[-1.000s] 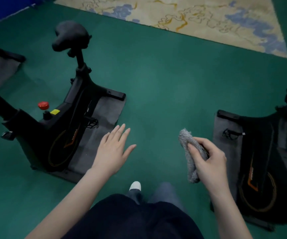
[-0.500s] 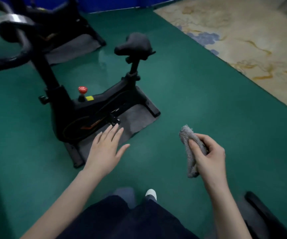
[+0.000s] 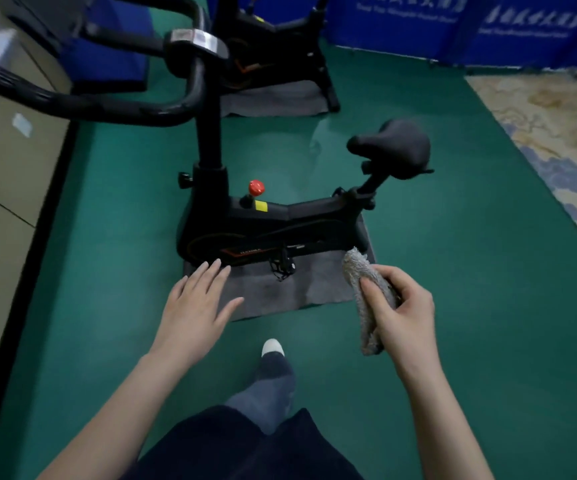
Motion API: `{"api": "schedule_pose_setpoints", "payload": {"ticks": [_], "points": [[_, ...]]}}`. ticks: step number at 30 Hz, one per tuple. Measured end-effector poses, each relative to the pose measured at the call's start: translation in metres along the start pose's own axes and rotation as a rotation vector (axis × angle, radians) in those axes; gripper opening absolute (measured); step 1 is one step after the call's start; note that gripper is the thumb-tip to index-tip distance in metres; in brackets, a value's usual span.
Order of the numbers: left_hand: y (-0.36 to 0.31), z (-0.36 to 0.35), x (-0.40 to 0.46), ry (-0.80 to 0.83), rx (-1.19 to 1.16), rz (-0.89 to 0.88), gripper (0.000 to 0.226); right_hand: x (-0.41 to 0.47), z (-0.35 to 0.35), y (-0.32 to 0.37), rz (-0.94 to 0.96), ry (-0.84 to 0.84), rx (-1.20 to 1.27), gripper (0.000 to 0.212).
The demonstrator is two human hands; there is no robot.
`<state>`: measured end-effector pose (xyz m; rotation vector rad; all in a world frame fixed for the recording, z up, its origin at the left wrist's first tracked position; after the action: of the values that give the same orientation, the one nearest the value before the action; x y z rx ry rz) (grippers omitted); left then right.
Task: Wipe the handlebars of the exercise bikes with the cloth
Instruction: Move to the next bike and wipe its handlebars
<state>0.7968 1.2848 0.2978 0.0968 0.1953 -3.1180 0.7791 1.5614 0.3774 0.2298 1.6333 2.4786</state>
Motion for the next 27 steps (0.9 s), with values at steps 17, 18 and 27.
{"api": "schedule_pose_setpoints", "payload": {"ticks": [17, 18, 27], "points": [[0.039, 0.025, 0.144, -0.039, -0.1, 0.304, 0.069, 0.203, -0.119, 0.071, 0.214, 0.307, -0.091, 0.019], [0.041, 0.023, 0.143, -0.032, -0.101, 0.334, 0.07, 0.211, -0.126, 0.071, 0.212, 0.338, -0.091, 0.017], [0.044, 0.026, 0.156, -0.038, -0.082, 0.671, 0.085, 0.284, -0.187, 0.081, 0.298, 0.618, -0.046, 0.01]]}}
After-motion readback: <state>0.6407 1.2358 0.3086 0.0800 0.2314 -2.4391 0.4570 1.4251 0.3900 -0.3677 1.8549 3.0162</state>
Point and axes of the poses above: each hand's wrist, its own x-axis towards the middle knuckle, its own z-axis out of the back of the hand, y = z × x, the point moved 3 cm from there along x, towards the middle knuckle, and after that the axes turned 5 degrees about -y, right-handed, at the moved point
